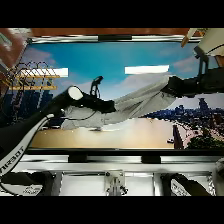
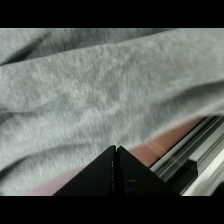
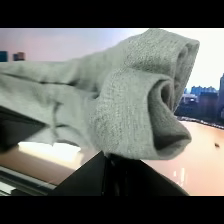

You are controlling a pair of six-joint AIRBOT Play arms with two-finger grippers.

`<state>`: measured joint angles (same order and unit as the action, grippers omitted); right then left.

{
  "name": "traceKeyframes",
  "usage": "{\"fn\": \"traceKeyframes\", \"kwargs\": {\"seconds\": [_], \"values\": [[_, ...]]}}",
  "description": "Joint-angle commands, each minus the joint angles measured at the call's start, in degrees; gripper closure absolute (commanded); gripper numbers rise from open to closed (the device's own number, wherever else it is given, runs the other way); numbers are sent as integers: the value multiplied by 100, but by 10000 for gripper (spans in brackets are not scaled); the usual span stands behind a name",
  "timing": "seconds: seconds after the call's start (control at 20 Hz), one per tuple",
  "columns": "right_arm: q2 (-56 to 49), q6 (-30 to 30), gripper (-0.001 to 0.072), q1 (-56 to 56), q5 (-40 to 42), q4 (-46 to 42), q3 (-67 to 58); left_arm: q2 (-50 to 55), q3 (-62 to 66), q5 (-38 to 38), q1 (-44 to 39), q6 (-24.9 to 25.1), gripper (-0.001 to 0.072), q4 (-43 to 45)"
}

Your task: Fold the shirts.

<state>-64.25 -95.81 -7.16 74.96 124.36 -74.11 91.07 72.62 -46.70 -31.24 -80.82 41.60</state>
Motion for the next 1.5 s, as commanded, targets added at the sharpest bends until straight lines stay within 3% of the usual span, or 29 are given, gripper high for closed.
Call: {"fn": "traceKeyframes", "kwargs": {"seconds": [0.0,0.25,0.4,0.5,0.6,0.75,0.9,1.15,1.35,1.45], "values": [[850,664,650,7,205,9,-7,369,-7,1484,-855,-243,678,-444],[1272,1001,650,7,708,11,-7,671,57,2669,-1491,-243,678,-1482],[1322,1054,650,7,737,0,-4,793,57,2470,-1547,-173,678,-1591],[1316,1049,650,7,632,-94,-4,664,55,1930,-1333,299,679,-1543],[1215,999,651,50,481,-144,-4,232,46,1364,-988,299,681,-824],[887,997,651,621,-66,-125,-4,-828,28,505,-234,-748,681,1268],[330,1001,651,1655,-990,-39,-4,-2092,33,-136,765,-1154,679,2771],[-1134,804,651,3488,-3016,599,-11,-3882,33,-721,2723,-1209,679,3071],[-2271,704,651,4317,-4035,1482,-28,-4597,33,-1176,3792,-1202,679,3071],[-2669,682,651,4551,-4146,1648,-275,-4697,31,-1366,4011,-1182,679,3071]]}}
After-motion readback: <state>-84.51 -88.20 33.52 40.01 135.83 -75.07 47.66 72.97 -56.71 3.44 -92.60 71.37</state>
